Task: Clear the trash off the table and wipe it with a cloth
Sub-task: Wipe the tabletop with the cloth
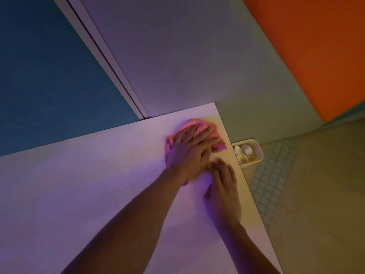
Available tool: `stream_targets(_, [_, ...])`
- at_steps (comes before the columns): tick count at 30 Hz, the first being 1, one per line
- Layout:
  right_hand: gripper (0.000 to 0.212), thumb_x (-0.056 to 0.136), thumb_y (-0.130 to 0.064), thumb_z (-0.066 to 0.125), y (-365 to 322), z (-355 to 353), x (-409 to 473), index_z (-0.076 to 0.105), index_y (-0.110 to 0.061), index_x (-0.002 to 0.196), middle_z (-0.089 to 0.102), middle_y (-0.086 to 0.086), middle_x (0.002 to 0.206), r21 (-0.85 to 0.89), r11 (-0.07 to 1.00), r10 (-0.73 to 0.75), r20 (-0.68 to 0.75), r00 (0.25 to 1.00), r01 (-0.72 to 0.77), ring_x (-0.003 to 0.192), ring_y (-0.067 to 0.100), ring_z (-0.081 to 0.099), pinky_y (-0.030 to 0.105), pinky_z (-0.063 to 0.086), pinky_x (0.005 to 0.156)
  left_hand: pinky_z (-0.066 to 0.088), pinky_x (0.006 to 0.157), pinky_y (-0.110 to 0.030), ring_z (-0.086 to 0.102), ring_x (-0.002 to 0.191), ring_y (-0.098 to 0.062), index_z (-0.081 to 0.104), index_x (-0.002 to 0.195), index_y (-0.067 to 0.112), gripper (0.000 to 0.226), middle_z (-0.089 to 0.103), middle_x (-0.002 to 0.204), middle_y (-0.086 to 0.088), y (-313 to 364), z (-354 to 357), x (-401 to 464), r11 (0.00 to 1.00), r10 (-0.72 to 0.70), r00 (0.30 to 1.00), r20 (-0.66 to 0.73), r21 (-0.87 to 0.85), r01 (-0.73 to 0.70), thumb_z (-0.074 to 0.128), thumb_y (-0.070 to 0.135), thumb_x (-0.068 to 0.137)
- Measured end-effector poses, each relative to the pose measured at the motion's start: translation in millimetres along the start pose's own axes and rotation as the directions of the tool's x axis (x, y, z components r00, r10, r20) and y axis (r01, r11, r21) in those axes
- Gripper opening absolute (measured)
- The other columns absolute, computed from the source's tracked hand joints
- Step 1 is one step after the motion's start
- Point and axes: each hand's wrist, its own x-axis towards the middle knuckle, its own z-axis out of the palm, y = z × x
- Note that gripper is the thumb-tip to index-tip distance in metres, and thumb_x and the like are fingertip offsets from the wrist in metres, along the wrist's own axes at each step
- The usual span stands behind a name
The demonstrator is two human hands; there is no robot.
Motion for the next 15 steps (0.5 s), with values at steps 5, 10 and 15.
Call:
stream_targets(5, [0.057, 0.073, -0.004, 0.031, 3, 0, 1, 0.061, -0.002, 0.122, 0.057, 0.014, 0.13, -0.023, 1.0, -0.001, 0.026, 1.0, 0.001, 0.14, 0.031, 0.041, 0.05, 0.031, 0.117, 0.023, 0.119, -0.048, 0.027, 0.151, -0.019, 0.052, 0.141, 0.047, 0.052, 0.034, 0.16, 0.02, 4, 3, 40, 0.999, -0.044, 0.999, -0.029, -0.032, 0.043, 0.028, 0.043, 0.095])
stream_targets(10, [0.056, 0.07, -0.001, 0.039, 6, -2, -4, 0.058, -0.002, 0.123, 0.057, 0.014, 0.128, -0.012, 1.0, -0.008, -0.012, 1.0, 0.008, 0.136, 0.03, 0.042, 0.05, 0.032, 0.116, 0.024, 0.119, -0.049, 0.027, 0.151, -0.018, 0.054, 0.142, 0.041, 0.045, 0.037, 0.159, 0.015, -9, 7, -1, 0.991, 0.12, 0.988, -0.096, -0.054, -0.126, 0.039, 0.036, 0.1])
stream_targets(15, [0.057, 0.072, -0.002, 0.041, 1, -1, -7, 0.058, -0.001, 0.126, 0.055, 0.016, 0.132, -0.06, 0.998, 0.0, 0.03, 1.0, 0.002, 0.139, 0.031, 0.04, 0.05, 0.03, 0.117, 0.028, 0.117, -0.045, 0.028, 0.15, -0.02, 0.053, 0.14, 0.046, 0.044, 0.035, 0.159, 0.021, -13, 2, -7, 0.995, 0.082, 0.993, -0.088, -0.058, -0.087, 0.04, 0.039, 0.099])
